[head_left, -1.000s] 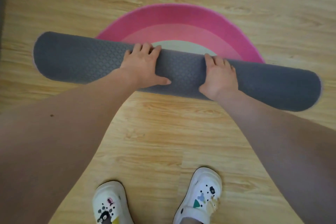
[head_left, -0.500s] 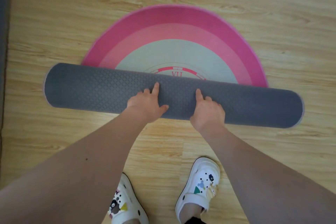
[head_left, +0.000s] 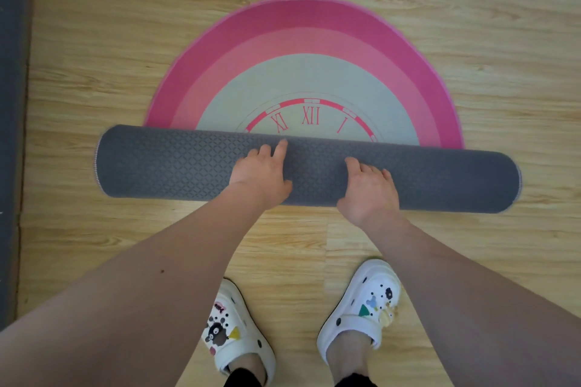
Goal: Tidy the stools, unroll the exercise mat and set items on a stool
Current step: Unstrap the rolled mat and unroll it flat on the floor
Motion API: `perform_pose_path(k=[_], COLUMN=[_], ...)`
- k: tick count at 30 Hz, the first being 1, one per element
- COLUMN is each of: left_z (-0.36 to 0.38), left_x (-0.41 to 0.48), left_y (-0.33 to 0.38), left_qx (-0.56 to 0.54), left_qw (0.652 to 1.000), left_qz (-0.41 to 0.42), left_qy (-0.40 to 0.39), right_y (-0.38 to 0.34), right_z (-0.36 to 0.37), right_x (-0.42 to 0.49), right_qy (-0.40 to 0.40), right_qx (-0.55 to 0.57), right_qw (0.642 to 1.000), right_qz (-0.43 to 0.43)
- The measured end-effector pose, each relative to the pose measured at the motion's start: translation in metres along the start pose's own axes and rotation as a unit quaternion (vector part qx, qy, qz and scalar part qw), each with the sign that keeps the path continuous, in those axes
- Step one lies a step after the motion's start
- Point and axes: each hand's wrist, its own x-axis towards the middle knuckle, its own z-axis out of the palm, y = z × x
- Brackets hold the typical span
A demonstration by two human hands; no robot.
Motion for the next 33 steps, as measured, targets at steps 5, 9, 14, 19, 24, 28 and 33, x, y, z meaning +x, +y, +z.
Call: perform_pose_path(k=[5, 9, 14, 19, 24, 28, 33], left_z=[0.013, 0.045, 0.083, 0.093, 0.112, 0.129, 0.161], left_x=[-0.020, -0.045, -0.081, -0.099, -0.119, -0.141, -0.164], left_y=[0.005, 0.008, 0.017, 0.016, 0.027, 0.034, 0.038], left_qx=[-0.015, -0.071, -0.071, 0.038, -0.060, -0.050, -0.040], left_qw=[0.999, 0.993, 0.992, 0.999, 0.997, 0.996, 0.992], left_qz=[-0.029, -0.058, -0.065, -0.035, -0.047, -0.072, -0.076], left_qy=[-0.032, -0.075, -0.081, 0.015, 0.014, -0.027, -0.093], right_y=[0.003, 0.006, 0.012, 0.017, 0.019, 0.024, 0.030], right_z=[0.011, 0.036, 0.068, 0.076, 0.095, 0.120, 0.173], right_x=[-0.023, -0.042, -0.069, -0.074, -0.094, -0.120, -0.153], right_qy=[-0.020, -0.074, -0.005, -0.031, 0.006, -0.037, -0.038], right_qx=[-0.010, -0.011, -0.067, -0.050, -0.035, -0.011, -0.016], right_qw=[1.000, 0.997, 0.998, 0.997, 0.998, 0.999, 0.999], right_qz=[0.020, 0.031, -0.018, -0.053, -0.042, -0.012, -0.017])
